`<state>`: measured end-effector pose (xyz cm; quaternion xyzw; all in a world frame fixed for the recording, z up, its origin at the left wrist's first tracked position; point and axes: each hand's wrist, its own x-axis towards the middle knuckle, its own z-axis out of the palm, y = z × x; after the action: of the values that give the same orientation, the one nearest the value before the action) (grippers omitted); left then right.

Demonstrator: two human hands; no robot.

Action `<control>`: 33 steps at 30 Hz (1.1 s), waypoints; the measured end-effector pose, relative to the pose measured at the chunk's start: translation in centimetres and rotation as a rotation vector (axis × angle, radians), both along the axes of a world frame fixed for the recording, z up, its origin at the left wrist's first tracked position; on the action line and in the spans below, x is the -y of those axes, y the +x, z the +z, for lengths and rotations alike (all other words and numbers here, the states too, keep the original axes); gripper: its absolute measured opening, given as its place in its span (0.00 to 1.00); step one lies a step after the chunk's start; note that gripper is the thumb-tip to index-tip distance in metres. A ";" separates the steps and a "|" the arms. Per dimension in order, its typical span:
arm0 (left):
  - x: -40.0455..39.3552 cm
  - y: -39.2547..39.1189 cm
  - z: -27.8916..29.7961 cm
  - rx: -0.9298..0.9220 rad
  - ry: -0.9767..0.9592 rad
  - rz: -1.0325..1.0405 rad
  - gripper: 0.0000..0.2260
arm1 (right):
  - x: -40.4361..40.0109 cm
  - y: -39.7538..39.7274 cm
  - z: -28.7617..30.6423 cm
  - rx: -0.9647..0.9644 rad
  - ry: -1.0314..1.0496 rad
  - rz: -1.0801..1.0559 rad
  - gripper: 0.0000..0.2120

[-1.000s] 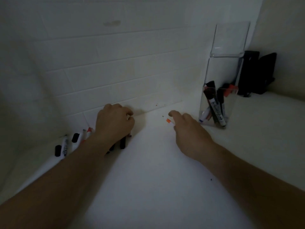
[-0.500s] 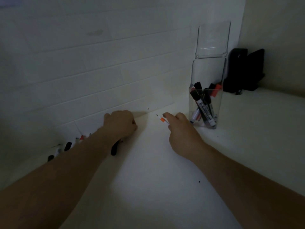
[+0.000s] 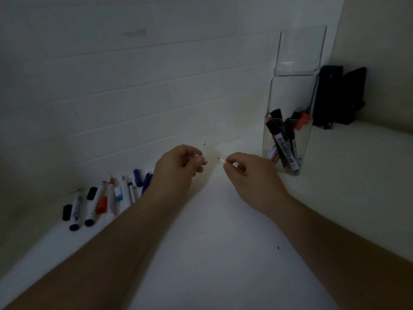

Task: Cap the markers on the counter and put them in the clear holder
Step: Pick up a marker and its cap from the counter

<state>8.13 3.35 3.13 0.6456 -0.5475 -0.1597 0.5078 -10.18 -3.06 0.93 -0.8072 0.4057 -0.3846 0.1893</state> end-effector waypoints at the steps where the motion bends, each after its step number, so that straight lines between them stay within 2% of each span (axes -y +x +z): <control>1: -0.1 0.2 0.0 0.056 0.010 0.008 0.03 | -0.3 0.0 0.1 -0.010 -0.020 0.006 0.08; 3: -0.3 0.4 0.0 0.119 0.029 0.014 0.02 | -0.6 0.0 0.1 -0.061 -0.080 0.004 0.10; 6: -0.1 0.4 -0.2 0.073 0.032 0.007 0.04 | -0.6 0.0 -0.1 -0.117 -0.122 -0.005 0.11; 10: -0.1 0.1 -0.3 -0.003 0.011 -0.051 0.10 | -0.4 0.0 -0.3 -0.104 -0.148 0.007 0.11; 13: -0.2 0.0 -0.3 0.020 0.012 -0.076 0.10 | -0.3 0.2 -0.4 -0.087 -0.164 0.011 0.11; 21: -0.1 0.1 -0.5 0.300 0.038 -0.061 0.08 | -0.6 0.1 -0.2 -0.219 -0.255 0.037 0.15; 25: -0.4 -0.3 -0.4 0.492 0.040 -0.099 0.07 | -0.9 0.1 0.0 -0.293 -0.297 0.024 0.13; 29: 0.2 -0.3 -0.4 0.725 0.055 -0.120 0.07 | -1.1 0.2 0.1 -0.337 -0.323 0.002 0.18; 33: 0.5 -0.4 -0.6 0.817 0.019 -0.110 0.06 | -1.0 0.1 0.0 -0.328 -0.337 -0.008 0.19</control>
<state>7.68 2.86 2.50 0.6302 -0.7365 0.0779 0.2333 -10.05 -2.05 0.96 -0.8775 0.3643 -0.3113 -0.0180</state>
